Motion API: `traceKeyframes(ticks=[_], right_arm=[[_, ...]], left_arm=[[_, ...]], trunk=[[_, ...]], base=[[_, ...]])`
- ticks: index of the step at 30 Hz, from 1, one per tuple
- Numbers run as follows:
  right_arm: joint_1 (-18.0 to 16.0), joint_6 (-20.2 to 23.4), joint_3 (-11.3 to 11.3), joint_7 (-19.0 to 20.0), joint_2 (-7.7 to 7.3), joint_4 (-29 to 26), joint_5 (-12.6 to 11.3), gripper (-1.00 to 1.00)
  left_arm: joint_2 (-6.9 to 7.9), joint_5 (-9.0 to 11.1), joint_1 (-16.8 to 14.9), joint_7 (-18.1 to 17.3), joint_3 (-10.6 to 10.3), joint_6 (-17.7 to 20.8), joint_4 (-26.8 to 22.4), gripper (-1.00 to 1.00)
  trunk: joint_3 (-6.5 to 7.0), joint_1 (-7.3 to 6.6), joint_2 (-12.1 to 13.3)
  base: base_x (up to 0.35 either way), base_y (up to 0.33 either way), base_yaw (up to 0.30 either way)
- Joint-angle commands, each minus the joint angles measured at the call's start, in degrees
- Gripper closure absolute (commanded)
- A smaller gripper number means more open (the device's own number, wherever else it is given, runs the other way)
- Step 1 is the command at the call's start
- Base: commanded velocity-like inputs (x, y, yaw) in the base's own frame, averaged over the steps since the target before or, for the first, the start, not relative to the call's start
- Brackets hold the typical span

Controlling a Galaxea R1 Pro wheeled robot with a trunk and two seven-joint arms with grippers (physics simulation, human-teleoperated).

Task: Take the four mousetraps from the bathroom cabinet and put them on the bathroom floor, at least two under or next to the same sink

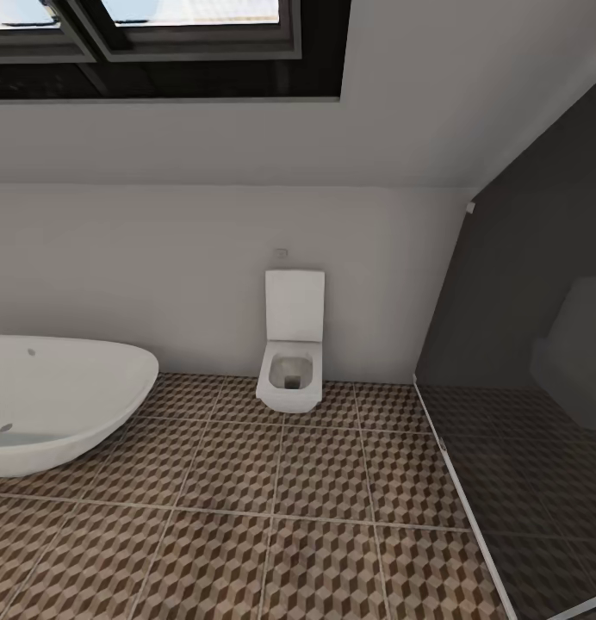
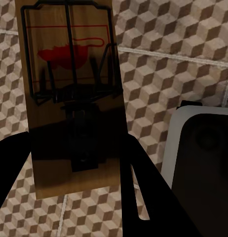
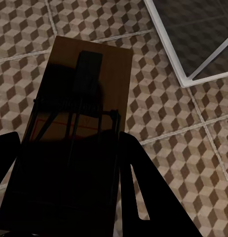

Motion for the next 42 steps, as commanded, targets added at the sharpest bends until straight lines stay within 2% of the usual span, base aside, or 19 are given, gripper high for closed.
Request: traceKeyframes(ticks=[1,42], right_arm=[[0.0,-0.1,0.5,-0.5,-0.01,0.0,-0.1,1.00],[0.0,-0.1,0.5,-0.5,0.00,0.0,-0.1,1.00]], left_arm=[[-0.03,-0.1,-0.1,0.3,-0.4,-0.2,0.1,1.00],[-0.03,-0.1,-0.1,0.3,-0.4,-0.2,0.1,1.00]], trunk=[[-0.11,0.03,-0.1],[-0.11,0.03,-0.1]], base=[[0.000,0.000,0.000],[0.000,0.000,0.000]])
